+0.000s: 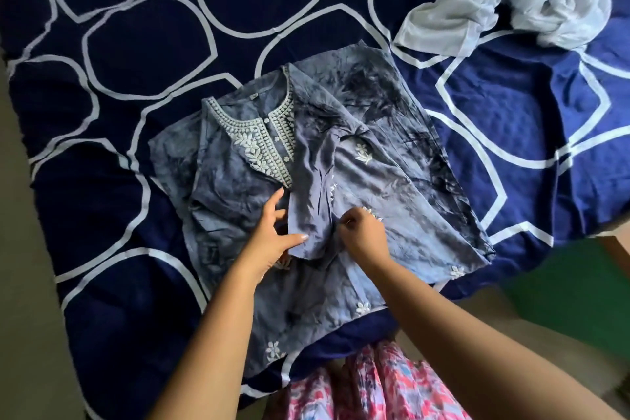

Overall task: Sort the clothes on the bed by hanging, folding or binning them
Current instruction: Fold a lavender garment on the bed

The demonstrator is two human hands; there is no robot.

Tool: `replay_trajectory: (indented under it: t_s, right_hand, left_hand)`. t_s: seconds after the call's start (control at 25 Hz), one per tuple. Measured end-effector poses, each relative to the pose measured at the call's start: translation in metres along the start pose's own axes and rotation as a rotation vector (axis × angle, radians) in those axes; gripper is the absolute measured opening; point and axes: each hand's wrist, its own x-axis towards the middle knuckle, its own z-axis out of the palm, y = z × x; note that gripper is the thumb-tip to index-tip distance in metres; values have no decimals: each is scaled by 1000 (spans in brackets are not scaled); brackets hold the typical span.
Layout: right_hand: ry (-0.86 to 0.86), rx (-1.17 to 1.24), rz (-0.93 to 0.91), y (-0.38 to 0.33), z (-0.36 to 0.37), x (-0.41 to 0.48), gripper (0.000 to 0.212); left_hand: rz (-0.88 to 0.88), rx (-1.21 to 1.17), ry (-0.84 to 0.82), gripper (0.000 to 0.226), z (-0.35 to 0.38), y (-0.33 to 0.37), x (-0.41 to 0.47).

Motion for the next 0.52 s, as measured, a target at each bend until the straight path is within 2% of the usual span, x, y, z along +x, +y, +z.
replay_trajectory:
  t_s: [0.08,0.12,0.2,0.24,0.36,0.44,0.52]
  right_hand:
    - [51,34,18,3,3,-14,14]
    - [120,-27,-29,8,8,-25,19]
    - [296,-283,-249,28,22,-47,39]
    - [325,-386,-378,37,31,-61,47]
    - [173,-565,-770,55,61,-105,49]
    - [-30,-645,-979,63,82,-127,45]
    - [-192,-683,-1089,70,102,-142,44]
  left_hand:
    - [12,106,106,80,-10,-18,-3]
    - [46,174,218,71,-15,-27,-5]
    - [111,232,495,53,-22,-40,-11]
    - [114,195,635,47,-28,-48,-15]
    - [45,-19,942,46,-70,-67,-16]
    - [-63,-168,974,48,-109,-72,-8]
    - [-135,-333,896,50,-144,-69,0]
